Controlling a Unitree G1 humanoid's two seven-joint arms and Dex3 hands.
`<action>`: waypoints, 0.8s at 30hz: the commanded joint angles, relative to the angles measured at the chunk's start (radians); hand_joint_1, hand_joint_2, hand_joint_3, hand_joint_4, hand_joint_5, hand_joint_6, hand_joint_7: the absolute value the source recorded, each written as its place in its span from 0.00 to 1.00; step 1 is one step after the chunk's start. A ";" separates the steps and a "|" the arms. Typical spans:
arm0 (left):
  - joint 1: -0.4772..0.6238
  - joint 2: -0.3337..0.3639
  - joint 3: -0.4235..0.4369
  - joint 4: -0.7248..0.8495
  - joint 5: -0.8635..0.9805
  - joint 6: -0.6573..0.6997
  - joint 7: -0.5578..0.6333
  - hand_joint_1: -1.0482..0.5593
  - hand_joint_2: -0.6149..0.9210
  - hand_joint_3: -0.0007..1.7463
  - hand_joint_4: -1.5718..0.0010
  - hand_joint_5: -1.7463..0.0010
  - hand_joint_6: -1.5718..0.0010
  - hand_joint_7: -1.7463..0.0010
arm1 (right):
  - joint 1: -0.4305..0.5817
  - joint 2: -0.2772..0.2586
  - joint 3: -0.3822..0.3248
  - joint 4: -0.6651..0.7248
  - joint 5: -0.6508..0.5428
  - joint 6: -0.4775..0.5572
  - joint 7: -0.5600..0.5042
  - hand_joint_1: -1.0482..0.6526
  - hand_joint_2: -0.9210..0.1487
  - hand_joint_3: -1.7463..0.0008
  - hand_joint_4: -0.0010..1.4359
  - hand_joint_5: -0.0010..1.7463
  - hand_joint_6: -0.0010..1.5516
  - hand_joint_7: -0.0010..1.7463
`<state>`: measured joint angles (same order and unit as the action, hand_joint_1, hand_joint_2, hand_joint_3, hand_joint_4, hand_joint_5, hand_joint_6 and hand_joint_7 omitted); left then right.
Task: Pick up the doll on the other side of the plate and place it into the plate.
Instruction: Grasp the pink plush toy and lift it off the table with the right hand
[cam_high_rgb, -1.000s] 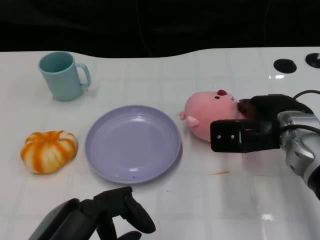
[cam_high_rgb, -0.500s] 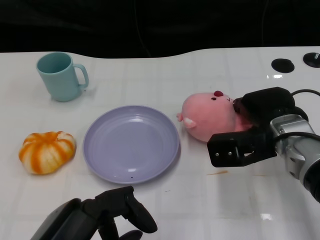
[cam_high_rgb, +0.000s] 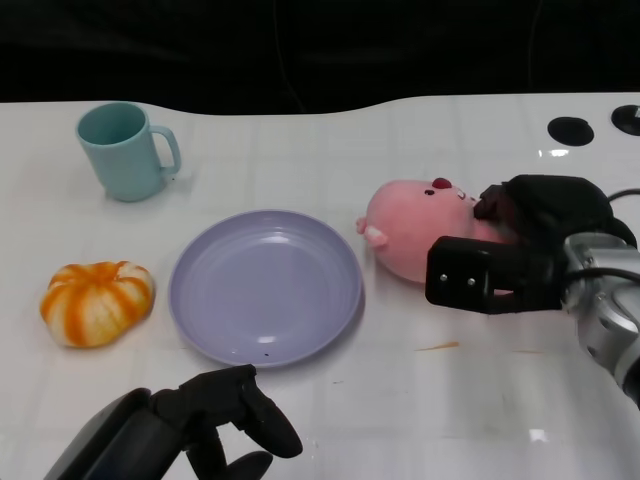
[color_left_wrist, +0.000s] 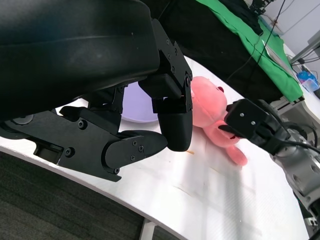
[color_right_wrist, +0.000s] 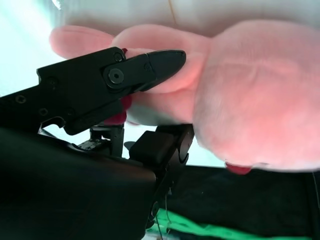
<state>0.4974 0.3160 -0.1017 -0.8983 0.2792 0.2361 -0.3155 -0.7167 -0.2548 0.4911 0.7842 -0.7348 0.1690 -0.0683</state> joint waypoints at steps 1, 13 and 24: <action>-0.005 0.017 0.004 0.024 0.005 -0.023 -0.003 0.51 0.93 0.36 0.65 0.06 0.60 0.39 | 0.045 -0.029 -0.049 -0.043 0.037 -0.035 -0.059 0.44 0.12 0.68 0.61 1.00 0.58 0.65; -0.009 0.009 -0.016 0.033 0.016 -0.023 0.002 0.51 0.93 0.37 0.64 0.05 0.60 0.39 | 0.088 -0.030 -0.135 -0.195 0.105 -0.136 -0.114 0.47 0.39 0.38 0.67 1.00 0.45 1.00; -0.025 0.000 -0.032 0.047 0.029 -0.025 0.004 0.51 0.92 0.38 0.64 0.06 0.60 0.39 | 0.029 0.078 -0.119 -0.214 0.101 -0.157 -0.127 0.47 0.44 0.31 0.69 1.00 0.47 1.00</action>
<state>0.4756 0.3113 -0.1301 -0.8617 0.3026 0.2151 -0.3153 -0.6401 -0.1847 0.3698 0.5849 -0.6322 0.0173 -0.1858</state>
